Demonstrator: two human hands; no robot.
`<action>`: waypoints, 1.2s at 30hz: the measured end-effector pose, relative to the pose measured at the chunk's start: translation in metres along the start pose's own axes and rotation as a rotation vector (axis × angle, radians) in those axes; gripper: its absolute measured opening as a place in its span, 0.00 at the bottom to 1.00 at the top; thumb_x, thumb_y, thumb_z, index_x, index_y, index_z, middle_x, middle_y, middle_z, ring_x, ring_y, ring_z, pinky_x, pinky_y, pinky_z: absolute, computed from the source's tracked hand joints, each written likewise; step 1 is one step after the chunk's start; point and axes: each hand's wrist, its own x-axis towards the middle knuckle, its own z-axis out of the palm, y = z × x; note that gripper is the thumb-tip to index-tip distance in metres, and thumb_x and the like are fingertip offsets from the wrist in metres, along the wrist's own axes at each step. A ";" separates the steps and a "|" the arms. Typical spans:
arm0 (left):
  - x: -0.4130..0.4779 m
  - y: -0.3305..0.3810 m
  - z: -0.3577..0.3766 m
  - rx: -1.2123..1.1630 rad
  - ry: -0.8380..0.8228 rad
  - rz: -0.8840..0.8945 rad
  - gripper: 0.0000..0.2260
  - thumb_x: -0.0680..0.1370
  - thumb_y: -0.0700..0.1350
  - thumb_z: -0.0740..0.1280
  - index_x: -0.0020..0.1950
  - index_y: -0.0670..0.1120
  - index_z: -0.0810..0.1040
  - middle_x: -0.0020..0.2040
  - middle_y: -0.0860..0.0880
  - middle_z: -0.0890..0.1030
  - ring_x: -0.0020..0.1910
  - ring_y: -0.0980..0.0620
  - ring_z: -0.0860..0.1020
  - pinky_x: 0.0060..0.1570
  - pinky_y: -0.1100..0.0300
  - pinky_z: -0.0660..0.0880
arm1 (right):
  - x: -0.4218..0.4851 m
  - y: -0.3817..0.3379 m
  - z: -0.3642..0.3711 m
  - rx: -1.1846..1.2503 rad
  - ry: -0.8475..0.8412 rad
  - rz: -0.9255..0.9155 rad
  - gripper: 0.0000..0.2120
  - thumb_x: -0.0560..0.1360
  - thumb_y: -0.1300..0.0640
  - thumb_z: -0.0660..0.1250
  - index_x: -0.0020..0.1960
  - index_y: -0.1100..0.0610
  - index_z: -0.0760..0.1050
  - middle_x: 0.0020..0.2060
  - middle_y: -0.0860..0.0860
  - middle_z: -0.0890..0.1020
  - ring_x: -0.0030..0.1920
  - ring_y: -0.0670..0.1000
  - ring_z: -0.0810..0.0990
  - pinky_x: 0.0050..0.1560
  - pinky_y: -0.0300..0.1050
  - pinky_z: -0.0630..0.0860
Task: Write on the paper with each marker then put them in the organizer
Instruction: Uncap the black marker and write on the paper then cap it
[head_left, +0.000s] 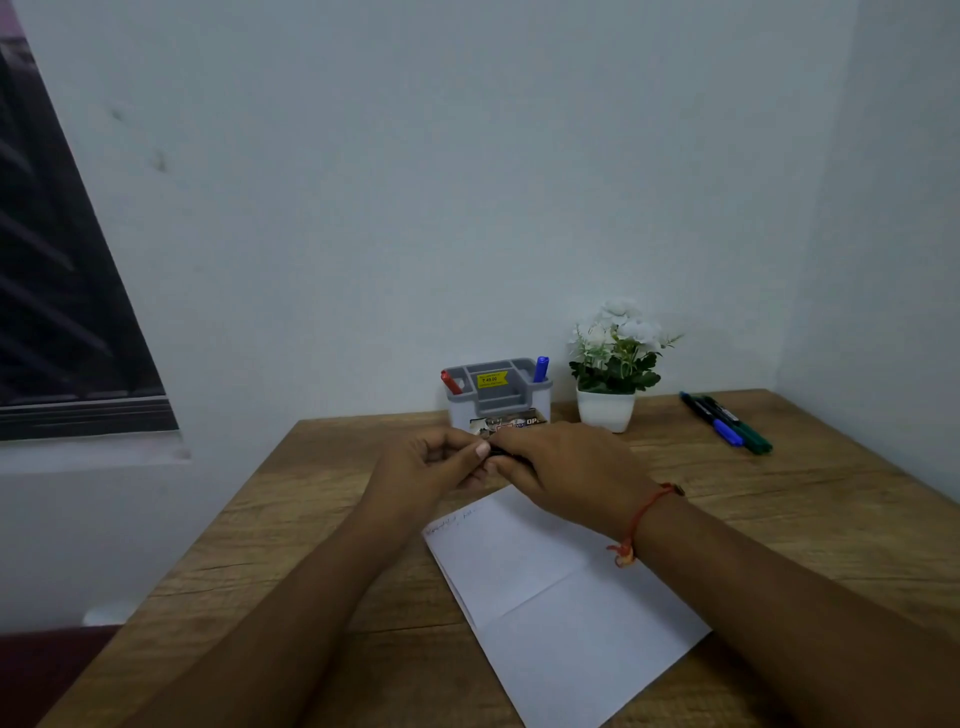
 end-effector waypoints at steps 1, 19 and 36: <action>0.000 0.000 0.000 -0.010 0.001 -0.010 0.07 0.76 0.39 0.70 0.50 0.38 0.83 0.41 0.42 0.85 0.39 0.53 0.83 0.42 0.66 0.79 | 0.001 -0.001 0.000 0.016 -0.011 0.016 0.15 0.82 0.40 0.54 0.61 0.43 0.75 0.49 0.45 0.84 0.46 0.48 0.82 0.34 0.44 0.72; 0.016 -0.024 -0.017 0.416 0.150 -0.094 0.13 0.76 0.40 0.70 0.58 0.52 0.81 0.49 0.56 0.82 0.47 0.60 0.78 0.48 0.67 0.76 | -0.009 0.004 0.004 0.442 -0.072 0.309 0.06 0.81 0.59 0.63 0.52 0.48 0.73 0.45 0.49 0.84 0.44 0.49 0.81 0.44 0.44 0.77; 0.026 -0.042 -0.026 0.733 0.119 -0.185 0.08 0.72 0.46 0.75 0.50 0.48 0.81 0.43 0.52 0.81 0.42 0.58 0.75 0.37 0.66 0.69 | -0.007 -0.012 -0.001 1.723 -0.087 0.898 0.11 0.79 0.71 0.64 0.59 0.64 0.79 0.47 0.60 0.84 0.46 0.51 0.84 0.50 0.44 0.84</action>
